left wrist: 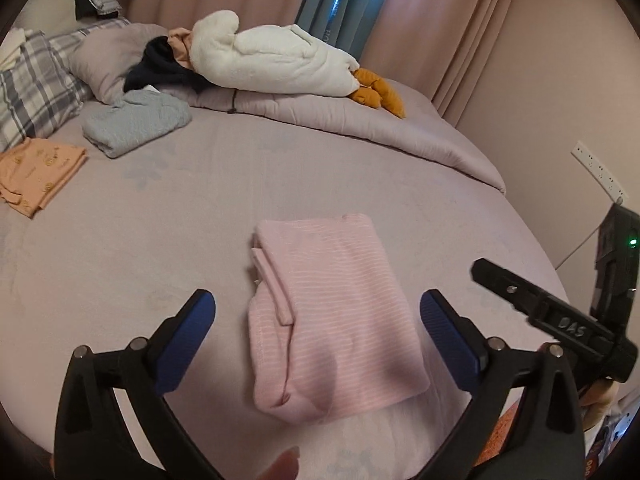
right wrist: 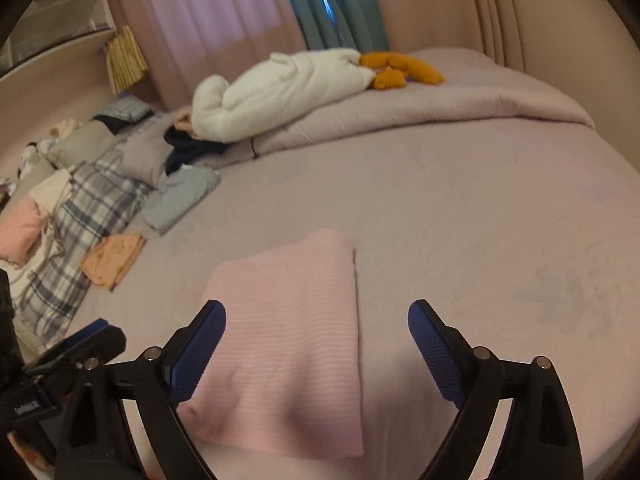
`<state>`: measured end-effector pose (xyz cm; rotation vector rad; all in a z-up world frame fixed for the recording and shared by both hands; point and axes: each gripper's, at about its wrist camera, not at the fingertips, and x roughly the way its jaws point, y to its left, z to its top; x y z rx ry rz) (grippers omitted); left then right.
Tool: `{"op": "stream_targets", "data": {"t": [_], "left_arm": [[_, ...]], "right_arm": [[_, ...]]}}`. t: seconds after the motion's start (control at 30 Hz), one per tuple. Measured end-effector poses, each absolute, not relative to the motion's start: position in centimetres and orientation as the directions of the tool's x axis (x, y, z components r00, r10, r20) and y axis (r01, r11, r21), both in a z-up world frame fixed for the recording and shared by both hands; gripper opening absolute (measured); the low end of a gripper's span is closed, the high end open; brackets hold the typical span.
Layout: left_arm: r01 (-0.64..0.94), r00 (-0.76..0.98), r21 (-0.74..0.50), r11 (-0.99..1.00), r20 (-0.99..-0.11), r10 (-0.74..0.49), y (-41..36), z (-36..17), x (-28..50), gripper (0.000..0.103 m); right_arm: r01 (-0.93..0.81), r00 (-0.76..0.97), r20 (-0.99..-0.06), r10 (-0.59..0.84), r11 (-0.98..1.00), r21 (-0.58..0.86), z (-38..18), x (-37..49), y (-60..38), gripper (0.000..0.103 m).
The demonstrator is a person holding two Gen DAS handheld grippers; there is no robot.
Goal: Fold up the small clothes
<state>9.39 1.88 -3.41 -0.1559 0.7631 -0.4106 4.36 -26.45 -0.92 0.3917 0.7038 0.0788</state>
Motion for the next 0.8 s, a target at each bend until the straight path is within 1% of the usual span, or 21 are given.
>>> {"op": "stream_targets", "data": {"t": [0.1, 0.27, 0.47, 0.63, 0.8], "left_arm": [[0.276, 0.651, -0.280, 0.920, -0.650, -0.393, 2.4, -3.8, 9.0, 0.103], [0.250, 0.632, -0.308, 0.918, -0.666, -0.396, 3.4, -4.4, 8.5, 0.102], [0.231, 0.625, -0.309, 0.923, -0.679, -0.384, 4.0, -5.1, 8.0, 0.102], [0.240, 0.643, -0.263, 0.934, -0.678, -0.356, 3.6, -5.1, 7.2, 0.102], [0.256, 0.643, -0.265, 0.929, -0.671, -0.369, 3.5, -4.9, 6.7, 0.102]], "right_arm": [[0.053, 0.770, -0.603, 0.207, 0.922, 0.383, -0.5, 3.8, -26.1, 0.092], [0.056, 0.783, -0.595, 0.183, 0.931, 0.360, -0.3, 3.1, -25.6, 0.092], [0.067, 0.770, -0.613, 0.176, 0.934, 0.352, -0.8, 2.6, -25.2, 0.092], [0.066, 0.770, -0.614, 0.175, 0.934, 0.350, -0.9, 2.2, -25.1, 0.092], [0.067, 0.773, -0.612, 0.170, 0.936, 0.345, -0.8, 1.8, -25.0, 0.092]]}}
